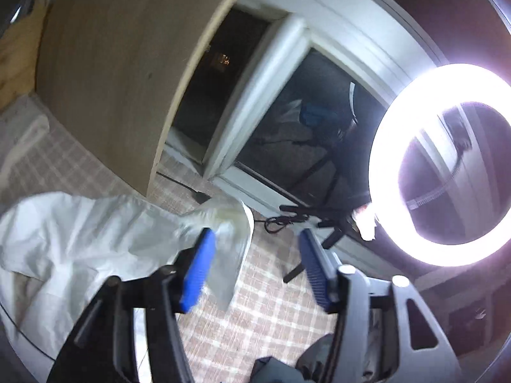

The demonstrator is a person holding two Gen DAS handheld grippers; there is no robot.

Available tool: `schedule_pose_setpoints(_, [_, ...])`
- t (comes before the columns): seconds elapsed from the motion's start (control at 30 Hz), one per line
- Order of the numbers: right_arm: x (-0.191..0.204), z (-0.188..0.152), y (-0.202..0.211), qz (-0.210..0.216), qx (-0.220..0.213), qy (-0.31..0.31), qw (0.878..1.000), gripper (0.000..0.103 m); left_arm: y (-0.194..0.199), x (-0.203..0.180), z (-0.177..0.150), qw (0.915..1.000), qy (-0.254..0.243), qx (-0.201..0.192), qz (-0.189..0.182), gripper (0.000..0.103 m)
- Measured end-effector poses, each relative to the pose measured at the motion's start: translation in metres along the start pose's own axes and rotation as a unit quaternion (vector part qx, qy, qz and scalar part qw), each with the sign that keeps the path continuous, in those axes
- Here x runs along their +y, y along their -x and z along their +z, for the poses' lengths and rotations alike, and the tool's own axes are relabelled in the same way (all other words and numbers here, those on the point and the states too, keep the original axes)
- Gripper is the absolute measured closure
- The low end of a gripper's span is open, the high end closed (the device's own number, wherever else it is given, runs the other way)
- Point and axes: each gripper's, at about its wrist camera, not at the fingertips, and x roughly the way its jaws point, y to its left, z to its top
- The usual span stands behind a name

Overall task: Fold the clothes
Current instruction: 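Lower the white shirt onto the rug and open both grippers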

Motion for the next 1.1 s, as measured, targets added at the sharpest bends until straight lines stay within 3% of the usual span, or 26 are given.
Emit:
schedule_pose_setpoints(0.17, [-0.013,-0.017,0.042,0.046,-0.025,-0.032,0.998,0.047,0.051,0.013,-0.060,0.9992,0.037,-0.007,0.013,0.087])
schedule_pose_setpoints(0.27, [0.042,-0.051,0.059,0.148,-0.015,-0.026,0.989,0.047,0.062,0.013,-0.112,0.9970,0.070,0.021,0.027,0.086])
schedule_pose_setpoints(0.4, [0.116,-0.097,0.082,0.281,-0.002,-0.016,0.960,0.047,0.058,0.006,-0.187,0.9898,0.118,0.069,0.040,0.085])
schedule_pose_setpoints(0.5, [0.184,-0.135,0.087,0.356,0.018,-0.014,0.934,0.047,0.047,0.004,-0.230,0.9821,0.167,0.087,0.013,0.085])
schedule_pose_setpoints(0.63, [0.256,-0.169,0.062,0.367,0.062,-0.021,0.928,0.047,0.014,0.006,-0.262,0.9807,0.161,0.110,0.015,0.085])
schedule_pose_setpoints(0.8, [0.288,-0.186,0.052,0.353,0.098,-0.059,0.929,0.047,-0.010,0.027,-0.278,0.9780,0.179,0.105,-0.022,0.085])
schedule_pose_setpoints(0.93, [0.303,-0.190,0.051,0.342,0.115,-0.060,0.931,0.049,-0.024,0.037,-0.281,0.9805,0.163,0.105,-0.027,0.086])
schedule_pose_setpoints(0.97, [0.305,-0.189,0.050,0.342,0.119,-0.057,0.930,0.054,-0.026,0.039,-0.281,0.9810,0.160,0.105,-0.030,0.083])
schedule_pose_setpoints(1.0, [0.308,-0.189,0.049,0.342,0.123,-0.054,0.930,0.082,-0.029,0.042,-0.281,0.9812,0.159,0.104,-0.035,0.081])
schedule_pose_setpoints(1.03, [0.308,-0.188,0.050,0.342,0.126,-0.053,0.930,0.099,-0.030,0.044,-0.281,0.9810,0.160,0.100,-0.043,0.081])
schedule_pose_setpoints(1.1, [0.299,-0.180,0.056,0.343,0.128,-0.054,0.929,0.099,-0.031,0.046,-0.281,0.9817,0.156,0.094,-0.054,0.081])
